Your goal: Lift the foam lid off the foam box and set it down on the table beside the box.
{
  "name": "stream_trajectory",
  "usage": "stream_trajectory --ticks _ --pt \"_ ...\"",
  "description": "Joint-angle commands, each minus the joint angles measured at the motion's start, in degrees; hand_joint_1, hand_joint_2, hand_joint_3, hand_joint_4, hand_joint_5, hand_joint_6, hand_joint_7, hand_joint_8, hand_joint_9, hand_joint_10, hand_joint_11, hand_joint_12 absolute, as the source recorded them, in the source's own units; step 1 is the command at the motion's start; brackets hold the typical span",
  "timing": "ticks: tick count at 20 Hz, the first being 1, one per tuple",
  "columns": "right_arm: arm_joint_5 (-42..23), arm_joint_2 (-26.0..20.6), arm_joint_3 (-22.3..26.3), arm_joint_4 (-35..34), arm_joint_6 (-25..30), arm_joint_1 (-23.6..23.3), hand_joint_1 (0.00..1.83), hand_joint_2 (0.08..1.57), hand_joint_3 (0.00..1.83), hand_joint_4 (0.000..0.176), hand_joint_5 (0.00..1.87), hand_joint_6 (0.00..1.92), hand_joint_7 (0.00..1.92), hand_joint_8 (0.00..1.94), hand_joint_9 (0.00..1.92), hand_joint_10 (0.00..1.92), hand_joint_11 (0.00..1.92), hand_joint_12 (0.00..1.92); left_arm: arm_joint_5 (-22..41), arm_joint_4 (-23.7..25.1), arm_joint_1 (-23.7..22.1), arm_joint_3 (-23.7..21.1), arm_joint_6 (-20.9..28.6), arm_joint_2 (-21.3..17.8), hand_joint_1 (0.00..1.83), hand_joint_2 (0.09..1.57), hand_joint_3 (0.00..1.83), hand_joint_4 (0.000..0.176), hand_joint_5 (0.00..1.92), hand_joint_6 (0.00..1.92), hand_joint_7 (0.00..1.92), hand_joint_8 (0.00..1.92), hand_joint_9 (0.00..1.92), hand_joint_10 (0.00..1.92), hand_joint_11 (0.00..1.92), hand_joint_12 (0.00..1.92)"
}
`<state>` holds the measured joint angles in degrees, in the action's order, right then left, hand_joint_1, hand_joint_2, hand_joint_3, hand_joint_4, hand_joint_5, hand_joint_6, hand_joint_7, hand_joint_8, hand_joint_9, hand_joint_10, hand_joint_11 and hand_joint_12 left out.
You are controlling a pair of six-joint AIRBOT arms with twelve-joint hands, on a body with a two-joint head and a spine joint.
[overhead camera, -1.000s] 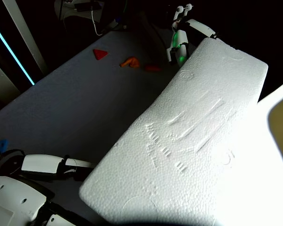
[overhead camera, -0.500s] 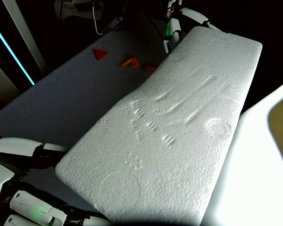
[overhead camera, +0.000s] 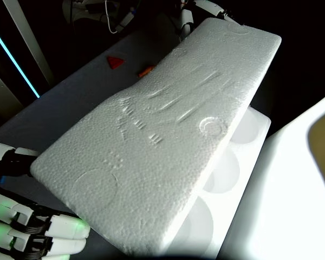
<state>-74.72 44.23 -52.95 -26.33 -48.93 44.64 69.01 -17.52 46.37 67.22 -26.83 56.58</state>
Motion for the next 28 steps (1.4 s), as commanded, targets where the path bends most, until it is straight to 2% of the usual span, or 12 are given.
stream_trajectory --ticks 1,4,8,10,12,15,18,19,20,24,26,28 --pt "-7.3 -0.6 0.6 4.3 0.4 0.2 0.51 1.25 0.01 0.000 0.00 0.63 0.00 0.37 0.00 0.51 0.00 1.79 7.4 4.5 0.1 -0.7 0.3 -0.3 0.44 1.03 0.00 0.004 0.16 0.01 0.00 0.00 0.00 0.00 0.00 0.00" --pt "-9.1 -1.6 2.7 4.9 0.9 3.4 0.46 1.25 0.00 0.000 0.00 0.57 0.01 0.20 0.00 0.16 0.00 1.52 8.3 5.2 2.0 -2.8 0.1 -1.3 0.45 1.05 0.00 0.001 0.15 0.01 0.00 0.00 0.00 0.00 0.00 0.00" --pt "-10.6 -2.6 4.8 5.0 2.0 7.6 0.43 1.23 0.00 0.000 0.01 0.44 0.05 0.04 0.00 0.10 0.00 1.06 10.2 5.3 6.0 -5.8 0.0 -2.4 0.46 1.03 0.00 0.017 0.14 0.00 0.00 0.00 0.00 0.00 0.00 0.00" --pt "-11.2 -2.8 5.7 4.8 2.2 9.2 0.44 1.25 0.00 0.000 0.03 0.33 0.03 0.01 0.00 0.02 0.00 0.78 11.1 5.1 7.8 -6.9 0.1 -2.7 0.45 1.04 0.00 0.014 0.14 0.00 0.00 0.00 0.00 0.00 0.00 0.00" --pt "-12.0 -2.9 6.4 4.5 3.2 11.3 0.41 1.28 0.00 0.000 0.04 0.28 0.03 0.00 0.01 0.02 0.00 0.56 11.7 5.0 9.7 -8.4 0.2 -3.1 0.42 1.03 0.00 0.030 0.14 0.00 0.00 0.00 0.00 0.00 0.00 0.00" --pt "-13.0 -3.0 7.3 3.5 4.3 14.3 0.41 1.25 0.00 0.000 0.11 0.20 0.10 0.01 0.07 0.06 0.00 0.76 13.4 3.8 12.9 -10.3 0.9 -3.3 0.40 1.03 0.00 0.033 0.14 0.00 0.00 0.00 0.00 0.00 0.00 0.00" --pt "-13.5 -3.0 7.8 2.5 5.6 17.3 0.40 1.22 0.00 0.000 0.14 0.13 0.12 0.01 0.07 0.06 0.00 0.78 14.7 2.9 15.9 -11.7 1.1 -3.5 0.41 1.04 0.00 0.021 0.14 0.00 0.00 0.00 0.00 0.00 0.00 0.00" --pt "-13.5 -3.0 7.9 2.1 5.9 18.1 0.39 1.22 0.00 0.000 0.14 0.07 0.08 0.00 0.05 0.05 0.00 0.63 14.9 2.6 16.6 -11.9 1.3 -3.2 0.40 1.04 0.00 0.037 0.15 0.00 0.00 0.00 0.00 0.00 0.00 0.00" --pt "-13.6 -2.8 7.9 1.6 6.4 19.2 0.37 1.23 0.00 0.000 0.16 0.04 0.09 0.00 0.07 0.05 0.00 0.72 15.1 2.2 17.4 -11.9 1.8 -2.9 0.37 1.04 0.00 0.045 0.15 0.00 0.00 0.00 0.00 0.00 0.00 0.00" --pt "-13.6 -1.5 7.7 0.0 7.8 22.1 0.38 1.21 0.00 0.000 0.18 0.02 0.13 0.01 0.09 0.07 0.00 0.85 15.3 0.3 20.1 -12.2 2.5 -1.9 0.38 1.04 0.00 0.011 0.14 0.00 0.00 0.00 0.00 0.00 0.00 0.00" --pt "-12.8 -0.5 7.0 -1.3 9.1 23.1 0.37 1.21 0.00 0.000 0.21 0.03 0.12 0.00 0.10 0.08 0.00 1.02 14.0 -0.5 20.3 -11.3 2.9 -0.9 0.38 1.04 0.00 0.021 0.14 0.00 0.00 0.00 0.00 0.00 0.00 0.00" --pt "-11.8 0.5 6.2 -1.7 9.5 23.4 0.39 1.21 0.00 0.000 0.21 0.02 0.11 0.00 0.08 0.07 0.00 1.00 12.8 -0.9 20.3 -10.6 3.0 -0.1 0.38 1.04 0.00 0.020 0.14 0.00 0.00 0.00 0.00 0.00 0.00 0.00"
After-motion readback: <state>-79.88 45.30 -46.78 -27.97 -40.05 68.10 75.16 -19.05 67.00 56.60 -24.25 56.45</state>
